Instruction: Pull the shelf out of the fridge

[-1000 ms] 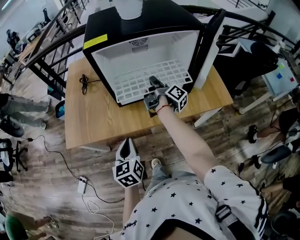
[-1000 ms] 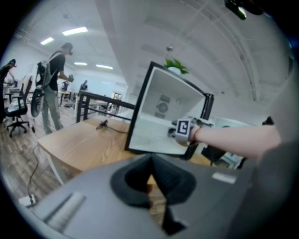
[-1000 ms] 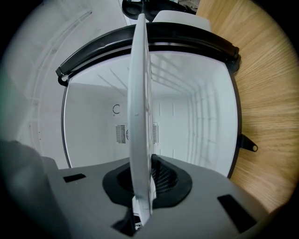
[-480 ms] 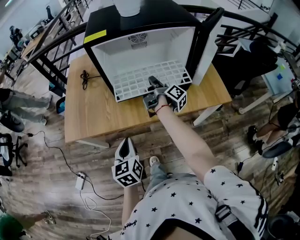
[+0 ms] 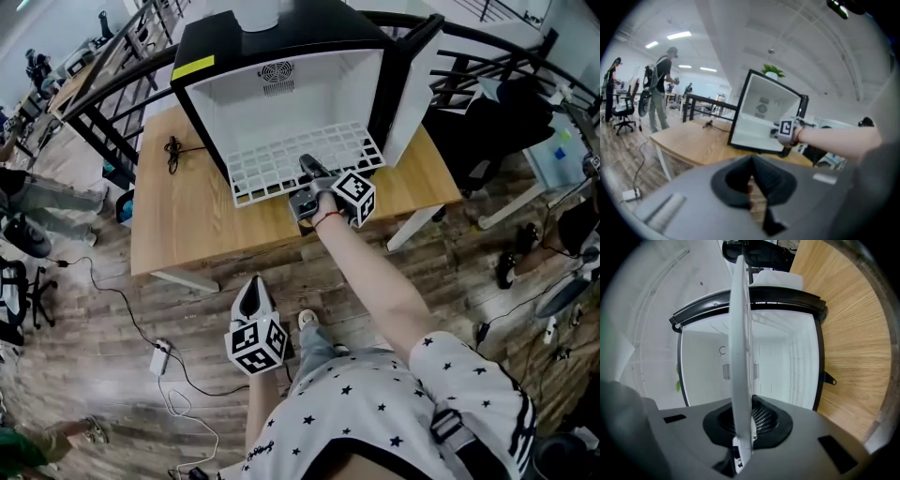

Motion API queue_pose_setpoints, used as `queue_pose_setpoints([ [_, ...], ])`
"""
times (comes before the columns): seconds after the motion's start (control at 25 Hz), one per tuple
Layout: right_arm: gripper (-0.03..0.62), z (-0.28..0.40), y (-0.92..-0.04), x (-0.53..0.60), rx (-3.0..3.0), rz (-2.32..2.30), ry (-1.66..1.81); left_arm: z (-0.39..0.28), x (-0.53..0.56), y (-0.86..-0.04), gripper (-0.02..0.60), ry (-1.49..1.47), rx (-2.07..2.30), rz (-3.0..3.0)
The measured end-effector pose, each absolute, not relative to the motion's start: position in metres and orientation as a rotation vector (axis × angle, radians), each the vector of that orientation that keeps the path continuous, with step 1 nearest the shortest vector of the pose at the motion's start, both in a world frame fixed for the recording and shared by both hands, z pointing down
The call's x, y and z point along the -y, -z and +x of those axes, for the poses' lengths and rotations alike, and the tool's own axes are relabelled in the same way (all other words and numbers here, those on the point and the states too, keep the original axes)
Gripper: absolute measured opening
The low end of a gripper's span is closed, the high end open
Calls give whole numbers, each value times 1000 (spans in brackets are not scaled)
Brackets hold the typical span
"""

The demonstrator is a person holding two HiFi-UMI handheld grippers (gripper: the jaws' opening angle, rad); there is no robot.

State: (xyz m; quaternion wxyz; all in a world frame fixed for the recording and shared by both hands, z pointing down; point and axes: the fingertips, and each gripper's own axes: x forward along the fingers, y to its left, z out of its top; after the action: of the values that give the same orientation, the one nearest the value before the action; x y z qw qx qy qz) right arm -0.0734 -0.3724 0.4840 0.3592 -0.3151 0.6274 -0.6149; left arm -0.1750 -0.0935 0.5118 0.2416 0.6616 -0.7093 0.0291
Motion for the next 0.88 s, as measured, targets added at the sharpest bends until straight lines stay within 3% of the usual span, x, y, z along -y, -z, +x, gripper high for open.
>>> queue_pose_setpoints([
  [0.88, 37, -41, -486, 271, -1708, -761, 1568, -147, 39, -500, 8, -80, 1969, 1833],
])
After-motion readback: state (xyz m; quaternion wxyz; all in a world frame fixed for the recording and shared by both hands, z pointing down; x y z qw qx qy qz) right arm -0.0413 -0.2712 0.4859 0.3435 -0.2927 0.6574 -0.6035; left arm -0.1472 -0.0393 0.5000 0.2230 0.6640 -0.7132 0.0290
